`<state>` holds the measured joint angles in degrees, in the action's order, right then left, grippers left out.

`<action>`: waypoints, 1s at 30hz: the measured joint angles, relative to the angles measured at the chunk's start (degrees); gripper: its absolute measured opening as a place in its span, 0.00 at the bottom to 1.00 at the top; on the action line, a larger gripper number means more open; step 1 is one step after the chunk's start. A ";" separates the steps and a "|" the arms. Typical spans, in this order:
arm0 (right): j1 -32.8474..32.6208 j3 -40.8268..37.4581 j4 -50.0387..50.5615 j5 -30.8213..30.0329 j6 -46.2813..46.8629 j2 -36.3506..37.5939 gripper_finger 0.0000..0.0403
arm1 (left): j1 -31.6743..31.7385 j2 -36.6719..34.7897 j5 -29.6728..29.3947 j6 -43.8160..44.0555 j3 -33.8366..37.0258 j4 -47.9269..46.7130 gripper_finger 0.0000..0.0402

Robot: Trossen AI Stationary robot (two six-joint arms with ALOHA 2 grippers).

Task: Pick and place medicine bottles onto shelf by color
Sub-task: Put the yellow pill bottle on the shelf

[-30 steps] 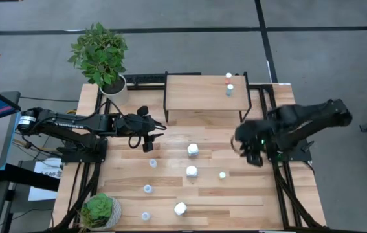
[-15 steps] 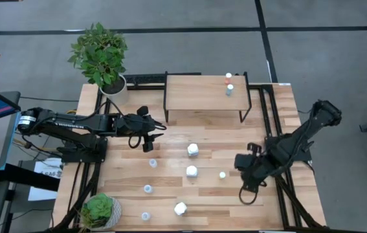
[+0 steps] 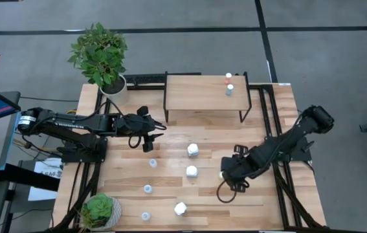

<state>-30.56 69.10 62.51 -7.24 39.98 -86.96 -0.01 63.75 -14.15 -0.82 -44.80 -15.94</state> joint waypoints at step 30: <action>-3.04 -13.31 -19.68 -6.36 0.71 0.32 0.62 | 0.00 0.01 0.00 -0.01 0.00 0.00 0.50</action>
<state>-33.60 55.79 42.83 -13.60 40.69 -86.63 -0.01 63.76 -14.15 -0.83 -44.80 -15.94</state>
